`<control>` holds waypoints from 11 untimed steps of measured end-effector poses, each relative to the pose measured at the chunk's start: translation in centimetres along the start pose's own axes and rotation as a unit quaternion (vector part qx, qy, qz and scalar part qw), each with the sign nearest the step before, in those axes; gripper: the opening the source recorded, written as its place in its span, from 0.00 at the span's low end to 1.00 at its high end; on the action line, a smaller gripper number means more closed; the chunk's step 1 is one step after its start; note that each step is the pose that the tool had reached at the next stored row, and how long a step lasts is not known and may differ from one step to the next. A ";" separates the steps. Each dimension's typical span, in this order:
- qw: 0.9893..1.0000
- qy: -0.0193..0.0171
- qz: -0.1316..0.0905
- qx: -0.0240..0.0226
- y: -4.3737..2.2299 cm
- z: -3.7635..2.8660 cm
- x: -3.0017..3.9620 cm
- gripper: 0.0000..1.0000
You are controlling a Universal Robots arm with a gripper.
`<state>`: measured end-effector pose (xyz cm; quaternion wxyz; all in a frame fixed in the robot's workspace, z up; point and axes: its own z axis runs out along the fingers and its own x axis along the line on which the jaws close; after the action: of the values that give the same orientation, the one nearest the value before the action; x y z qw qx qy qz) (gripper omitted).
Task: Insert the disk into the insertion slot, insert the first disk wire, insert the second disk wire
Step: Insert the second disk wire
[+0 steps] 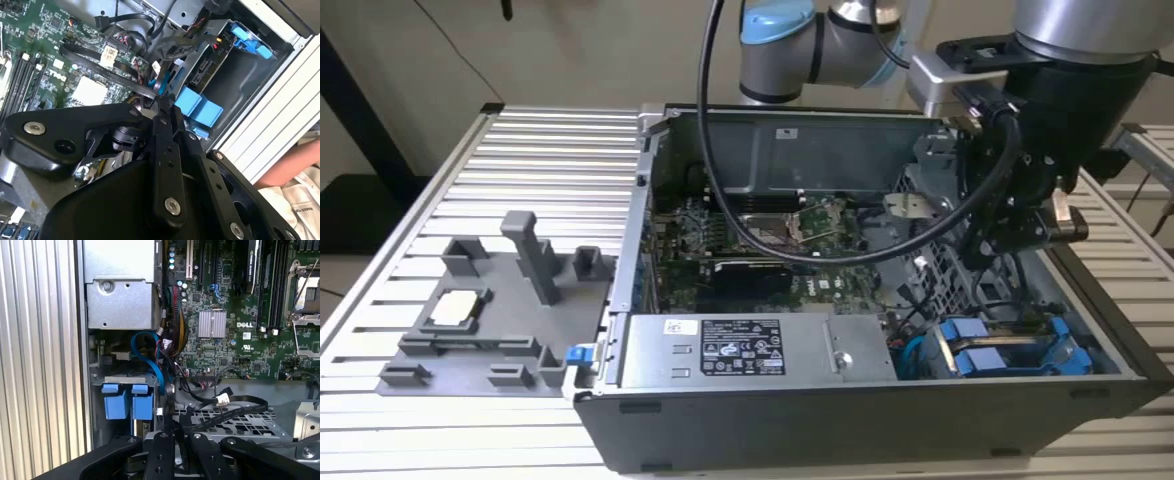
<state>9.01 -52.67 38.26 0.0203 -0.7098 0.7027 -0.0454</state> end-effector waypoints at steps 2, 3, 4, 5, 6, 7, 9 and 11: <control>1.000 -0.002 0.000 0.000 0.00 0.01 0.33 0.17; 1.000 -0.004 0.000 0.000 0.00 0.02 0.54 0.17; 1.000 -0.006 0.001 0.000 0.01 0.03 0.79 0.17; 1.000 -0.008 0.001 0.000 0.01 0.04 1.05 0.16; 1.000 -0.009 0.001 0.000 0.02 0.05 1.29 0.16; 1.000 -0.011 0.001 0.000 0.01 0.05 1.51 0.16; 1.000 -0.013 0.001 0.000 -0.11 0.09 1.82 0.16; 1.000 -0.014 0.001 0.000 -0.38 0.17 2.00 0.16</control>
<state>9.42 -54.67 38.20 0.0300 -0.7095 0.7032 -0.0356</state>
